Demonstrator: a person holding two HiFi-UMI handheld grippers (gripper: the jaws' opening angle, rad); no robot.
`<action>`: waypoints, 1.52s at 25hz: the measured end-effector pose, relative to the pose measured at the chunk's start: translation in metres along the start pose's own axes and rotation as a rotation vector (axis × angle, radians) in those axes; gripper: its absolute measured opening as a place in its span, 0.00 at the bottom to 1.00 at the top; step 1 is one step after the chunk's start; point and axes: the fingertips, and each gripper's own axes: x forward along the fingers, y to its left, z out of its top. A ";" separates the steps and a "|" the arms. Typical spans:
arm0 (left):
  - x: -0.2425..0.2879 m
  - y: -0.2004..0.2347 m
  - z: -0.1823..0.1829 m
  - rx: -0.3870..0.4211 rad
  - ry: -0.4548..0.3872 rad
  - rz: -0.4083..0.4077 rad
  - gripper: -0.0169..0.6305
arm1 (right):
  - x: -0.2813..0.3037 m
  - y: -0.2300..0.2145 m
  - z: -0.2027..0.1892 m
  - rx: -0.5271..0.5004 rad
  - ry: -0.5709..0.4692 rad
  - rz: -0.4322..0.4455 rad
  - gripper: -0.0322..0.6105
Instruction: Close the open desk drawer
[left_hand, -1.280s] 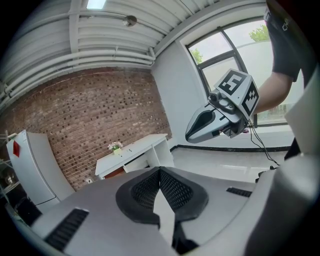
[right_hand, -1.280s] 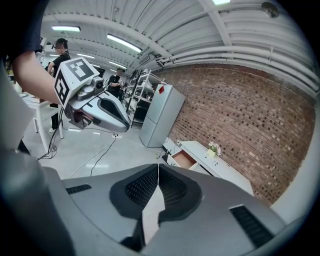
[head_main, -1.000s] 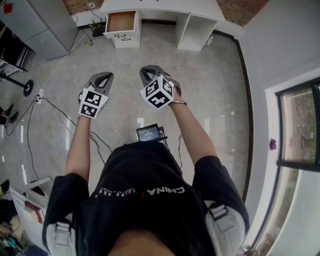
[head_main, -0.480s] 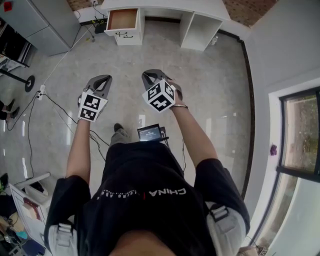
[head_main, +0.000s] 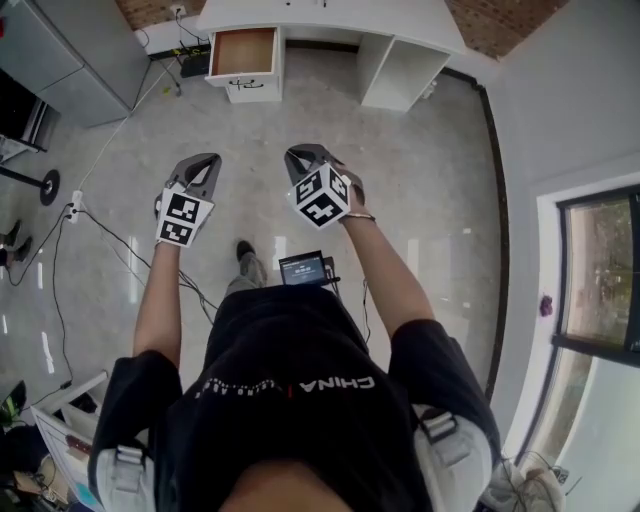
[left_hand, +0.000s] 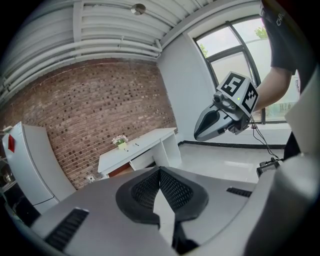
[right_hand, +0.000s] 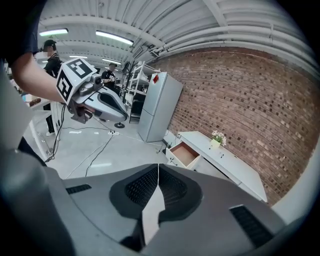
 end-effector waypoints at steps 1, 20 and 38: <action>0.006 0.015 -0.002 0.000 -0.001 -0.006 0.05 | 0.012 -0.005 0.009 0.004 0.004 -0.004 0.08; 0.081 0.210 -0.054 -0.003 0.008 -0.152 0.05 | 0.188 -0.033 0.107 0.060 0.098 -0.032 0.08; 0.226 0.294 -0.030 -0.020 0.066 -0.112 0.05 | 0.308 -0.171 0.118 0.071 0.063 0.045 0.08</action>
